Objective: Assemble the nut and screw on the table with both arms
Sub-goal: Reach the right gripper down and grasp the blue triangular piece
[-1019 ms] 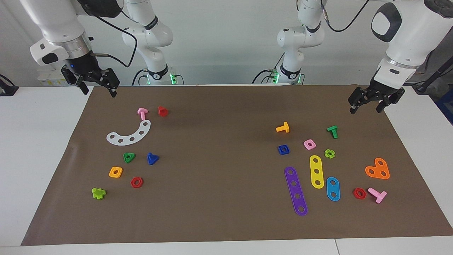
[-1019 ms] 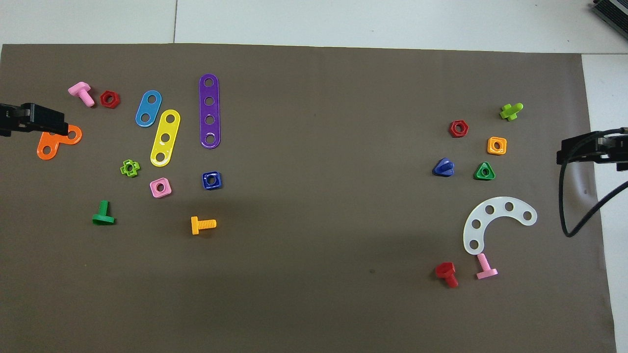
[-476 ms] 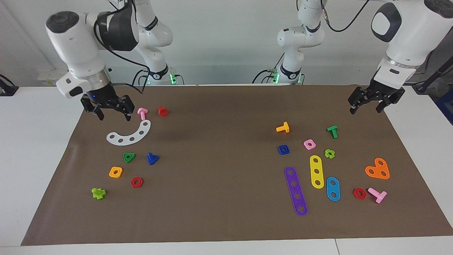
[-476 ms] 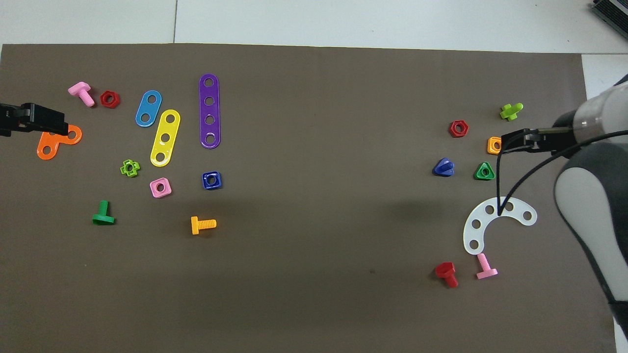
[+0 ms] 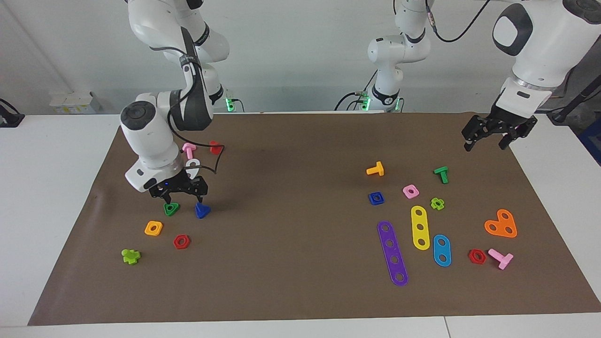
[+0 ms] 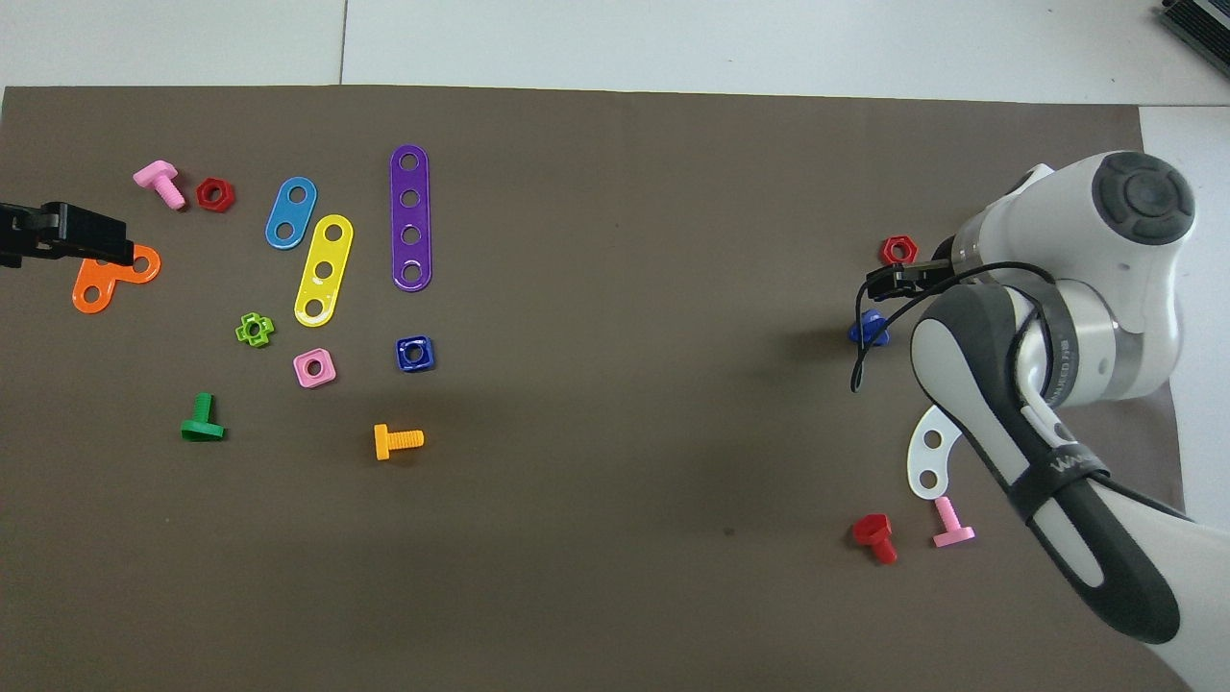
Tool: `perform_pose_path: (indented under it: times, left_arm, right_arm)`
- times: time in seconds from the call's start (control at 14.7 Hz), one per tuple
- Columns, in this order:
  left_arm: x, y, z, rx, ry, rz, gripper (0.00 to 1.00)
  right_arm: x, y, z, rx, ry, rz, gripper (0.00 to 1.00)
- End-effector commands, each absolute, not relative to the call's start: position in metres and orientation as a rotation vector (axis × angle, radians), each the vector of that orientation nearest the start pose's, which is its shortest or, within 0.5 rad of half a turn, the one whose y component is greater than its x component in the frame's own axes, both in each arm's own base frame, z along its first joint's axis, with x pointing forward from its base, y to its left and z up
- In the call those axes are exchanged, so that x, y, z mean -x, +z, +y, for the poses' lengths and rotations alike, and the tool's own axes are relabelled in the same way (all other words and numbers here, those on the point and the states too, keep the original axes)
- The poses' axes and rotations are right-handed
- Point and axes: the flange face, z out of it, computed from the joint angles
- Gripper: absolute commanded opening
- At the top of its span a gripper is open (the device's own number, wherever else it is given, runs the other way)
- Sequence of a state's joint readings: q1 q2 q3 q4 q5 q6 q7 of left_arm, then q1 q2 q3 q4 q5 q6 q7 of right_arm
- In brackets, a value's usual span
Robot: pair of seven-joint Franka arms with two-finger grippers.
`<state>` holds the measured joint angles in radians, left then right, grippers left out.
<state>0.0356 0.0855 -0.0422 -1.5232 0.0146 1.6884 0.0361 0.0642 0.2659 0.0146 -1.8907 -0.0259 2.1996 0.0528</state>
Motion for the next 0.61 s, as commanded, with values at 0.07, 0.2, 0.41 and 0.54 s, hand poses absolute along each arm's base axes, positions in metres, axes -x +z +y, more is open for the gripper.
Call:
perform_pose_path:
  times: [0.07,0.2,0.41,0.54]
  left_arm:
    - [-0.584,0.611,0.003,3.111,-0.126,0.077,1.00]
    - [-0.584,0.611,0.003,3.112,-0.123,0.077,1.00]
    - [-0.584,0.611,0.003,3.111,-0.126,0.077,1.00]
    - [-0.584,0.611,0.003,3.111,-0.126,0.077,1.00]
  right_arm:
    - [-0.605,0.341,0.057,3.136,-0.084,-0.132,0.91]
    - [-0.607,0.332,0.057,3.134,-0.101,-0.163,0.83]
    - [-0.602,0.316,0.056,3.135,-0.056,-0.183,0.64]
    - [-0.600,0.311,0.053,3.135,-0.041,-0.193,0.55]
